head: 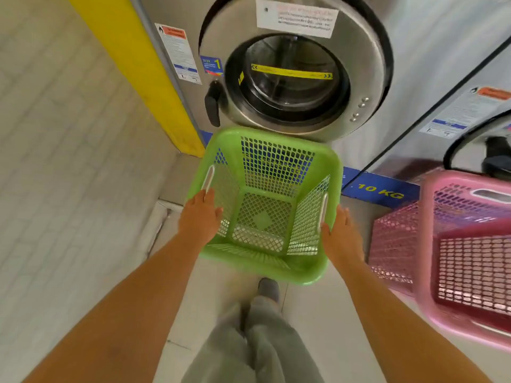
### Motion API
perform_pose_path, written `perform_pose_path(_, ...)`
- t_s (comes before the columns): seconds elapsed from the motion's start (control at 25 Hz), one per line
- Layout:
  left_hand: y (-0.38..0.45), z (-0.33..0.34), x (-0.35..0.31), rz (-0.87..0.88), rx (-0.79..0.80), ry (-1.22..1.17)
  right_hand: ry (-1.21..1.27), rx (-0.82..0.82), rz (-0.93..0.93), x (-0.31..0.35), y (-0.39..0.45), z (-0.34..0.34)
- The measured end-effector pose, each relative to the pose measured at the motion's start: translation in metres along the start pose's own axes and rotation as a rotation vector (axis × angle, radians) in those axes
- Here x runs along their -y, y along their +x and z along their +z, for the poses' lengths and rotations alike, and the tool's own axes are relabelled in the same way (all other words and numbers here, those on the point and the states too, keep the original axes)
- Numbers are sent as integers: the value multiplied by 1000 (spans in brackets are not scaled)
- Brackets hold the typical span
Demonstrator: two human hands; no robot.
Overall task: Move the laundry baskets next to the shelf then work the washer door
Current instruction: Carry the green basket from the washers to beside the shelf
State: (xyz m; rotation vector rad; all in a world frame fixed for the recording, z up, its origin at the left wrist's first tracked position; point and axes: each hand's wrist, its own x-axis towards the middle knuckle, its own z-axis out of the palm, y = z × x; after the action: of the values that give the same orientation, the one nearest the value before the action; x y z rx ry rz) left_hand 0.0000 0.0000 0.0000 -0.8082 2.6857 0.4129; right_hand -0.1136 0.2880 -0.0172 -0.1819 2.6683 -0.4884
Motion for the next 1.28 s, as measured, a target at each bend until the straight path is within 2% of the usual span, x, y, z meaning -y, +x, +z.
perform_pose_path(0.28, 65, 26, 16, -78, -76, -97, 128, -124, 38, -6, 48, 41)
perform_pose_path(0.44, 99, 38, 37, -164, -49, -130, 216, -199, 93, 1, 66, 56)
perform_pose_path(0.64, 110, 46, 56, -69, -141, -193, 188, -352, 104, -1, 71, 70)
perform_pose_path(0.96, 96, 47, 54, -90, -159, -277, 188, -316, 109, -3, 61, 66)
perform_pose_path(1.08, 71, 51, 51, -90, -184, -288, 208, -295, 122, -8, 43, 63)
perform_pose_path(1.28, 10, 60, 73, -180, -236, -348, 192, -258, 35, -5, 6, 65)
